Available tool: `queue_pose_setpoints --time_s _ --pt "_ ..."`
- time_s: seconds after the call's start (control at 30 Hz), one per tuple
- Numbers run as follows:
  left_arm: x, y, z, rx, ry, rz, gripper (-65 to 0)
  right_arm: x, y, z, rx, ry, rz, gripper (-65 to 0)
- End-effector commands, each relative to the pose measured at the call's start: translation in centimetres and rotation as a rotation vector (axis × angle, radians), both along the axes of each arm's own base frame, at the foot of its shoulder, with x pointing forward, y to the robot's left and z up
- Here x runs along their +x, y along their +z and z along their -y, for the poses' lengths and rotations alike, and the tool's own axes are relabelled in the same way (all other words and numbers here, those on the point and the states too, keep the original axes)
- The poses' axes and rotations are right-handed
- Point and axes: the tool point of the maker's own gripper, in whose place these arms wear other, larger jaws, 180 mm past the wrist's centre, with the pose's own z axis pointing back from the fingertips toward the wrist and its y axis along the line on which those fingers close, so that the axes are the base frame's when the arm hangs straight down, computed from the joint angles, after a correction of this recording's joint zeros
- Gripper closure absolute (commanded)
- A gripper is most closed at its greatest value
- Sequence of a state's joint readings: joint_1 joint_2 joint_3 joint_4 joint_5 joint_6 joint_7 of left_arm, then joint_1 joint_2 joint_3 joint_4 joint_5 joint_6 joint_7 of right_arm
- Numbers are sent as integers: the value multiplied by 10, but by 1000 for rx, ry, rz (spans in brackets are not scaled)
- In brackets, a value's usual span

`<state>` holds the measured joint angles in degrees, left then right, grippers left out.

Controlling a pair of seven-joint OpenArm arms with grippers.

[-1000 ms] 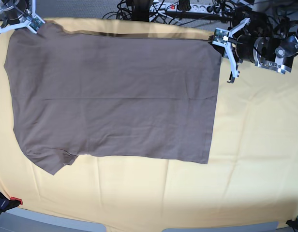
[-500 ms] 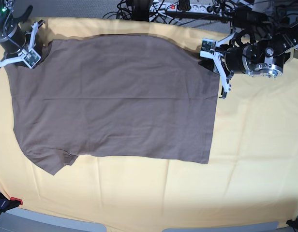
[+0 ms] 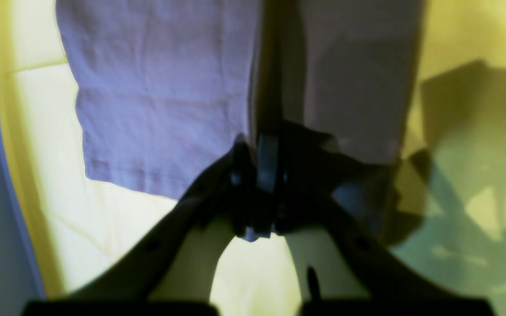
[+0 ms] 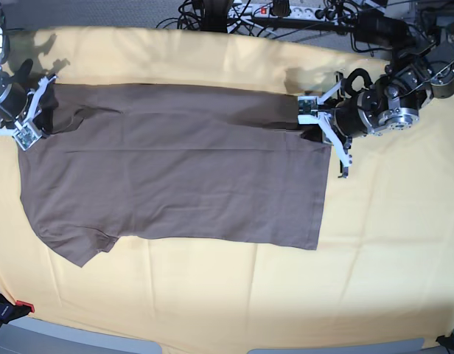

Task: Fold the T-shirt properly
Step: 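Pull the grasped shoulder corners apart to straighten the shirt, then release and regrasp the shoulder edge with both grippers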

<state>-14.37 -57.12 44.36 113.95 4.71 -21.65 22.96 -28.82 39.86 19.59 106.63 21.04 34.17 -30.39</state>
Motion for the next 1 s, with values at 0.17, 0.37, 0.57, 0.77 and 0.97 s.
queue_pose_setpoints --time_s 0.17,0.37,0.57,0.77,0.97 --pt "33 19 -2 -15 31 81 0 13 14 5 -4 7 53 0" --pt "43 28 -3 -15 31 115 0 21 20 8 -9 -20 86 0" --pt "44 29 -3 -19 41 121 0 26 24 13 -9 -58 113 0" --pt "54 38 -4 -57 93 171 0 33 27 13 6 -58 139 0" --pt "56 39 -5 -53 93 179 0 45 13 12 30 -57 112 -74"
